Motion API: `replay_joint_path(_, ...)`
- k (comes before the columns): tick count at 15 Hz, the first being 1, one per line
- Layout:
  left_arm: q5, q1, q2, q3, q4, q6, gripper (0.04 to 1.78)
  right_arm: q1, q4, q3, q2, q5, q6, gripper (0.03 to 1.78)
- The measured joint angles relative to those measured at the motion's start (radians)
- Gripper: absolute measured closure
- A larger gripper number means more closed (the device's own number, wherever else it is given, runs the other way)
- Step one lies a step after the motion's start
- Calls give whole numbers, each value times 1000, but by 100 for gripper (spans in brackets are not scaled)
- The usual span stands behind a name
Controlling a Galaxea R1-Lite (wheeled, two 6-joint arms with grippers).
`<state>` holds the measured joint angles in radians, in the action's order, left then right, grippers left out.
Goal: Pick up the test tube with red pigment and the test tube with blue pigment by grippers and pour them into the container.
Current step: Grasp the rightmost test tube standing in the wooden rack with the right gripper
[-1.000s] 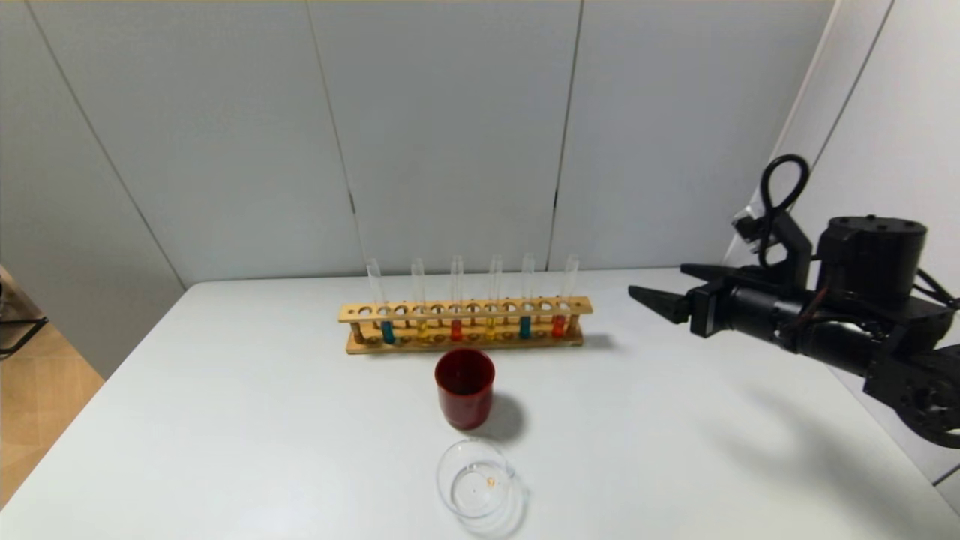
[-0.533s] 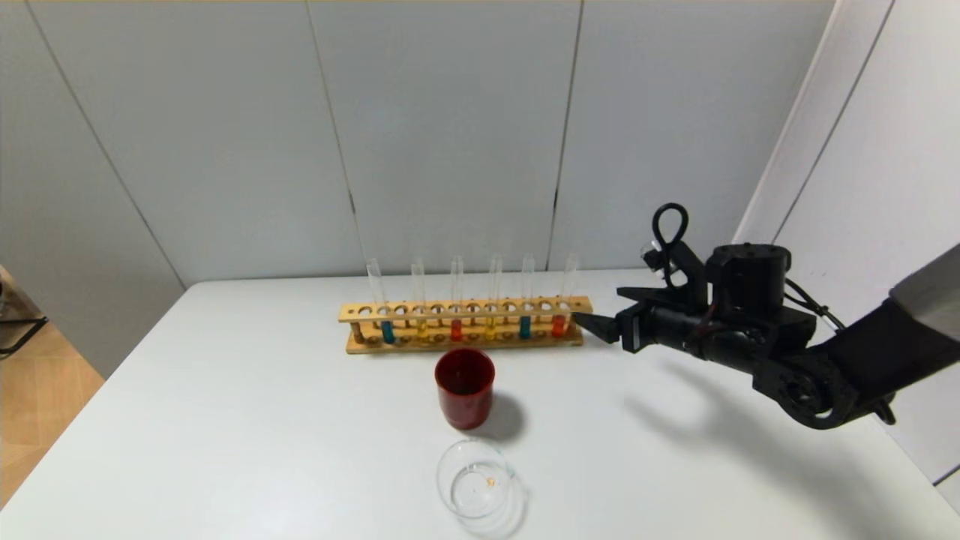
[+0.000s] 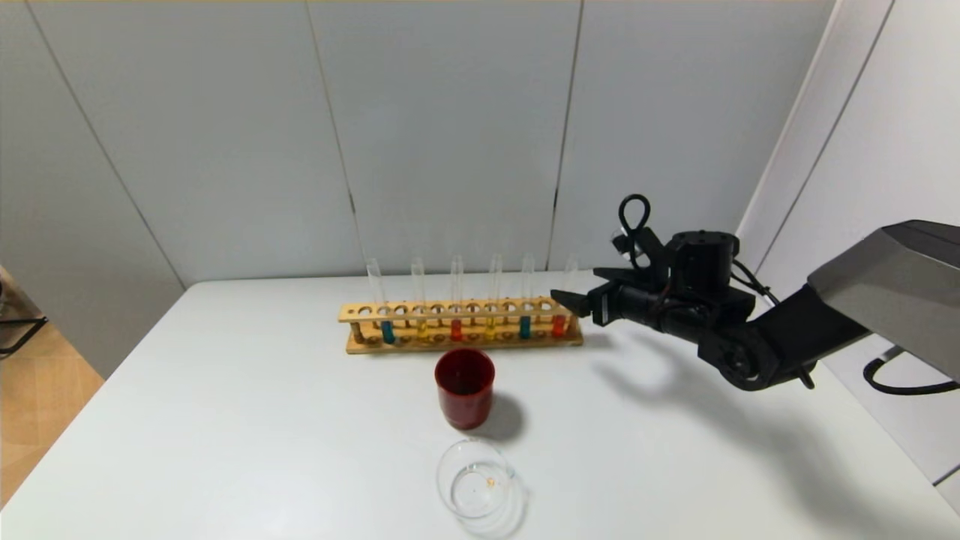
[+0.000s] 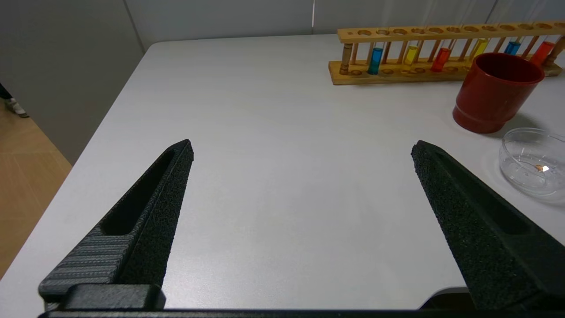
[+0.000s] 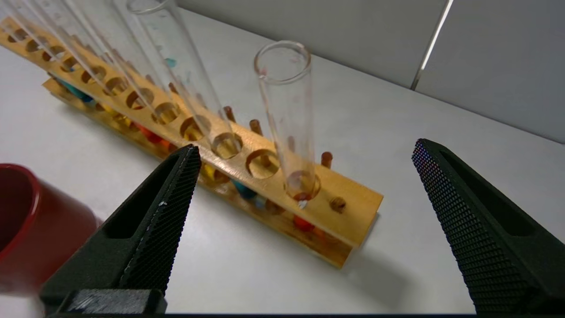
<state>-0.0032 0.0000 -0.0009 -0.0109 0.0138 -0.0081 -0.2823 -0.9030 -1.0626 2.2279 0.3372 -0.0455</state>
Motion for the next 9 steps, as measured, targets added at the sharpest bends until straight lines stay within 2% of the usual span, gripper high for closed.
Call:
replay_joint_path(7,0,0,0,0,0,0,7,-5,9,-82,82,4,-2,6)
replay_joint_path(9,0,0,0,0,0,-1,7,-5,9,-89,91,3,-2,12)
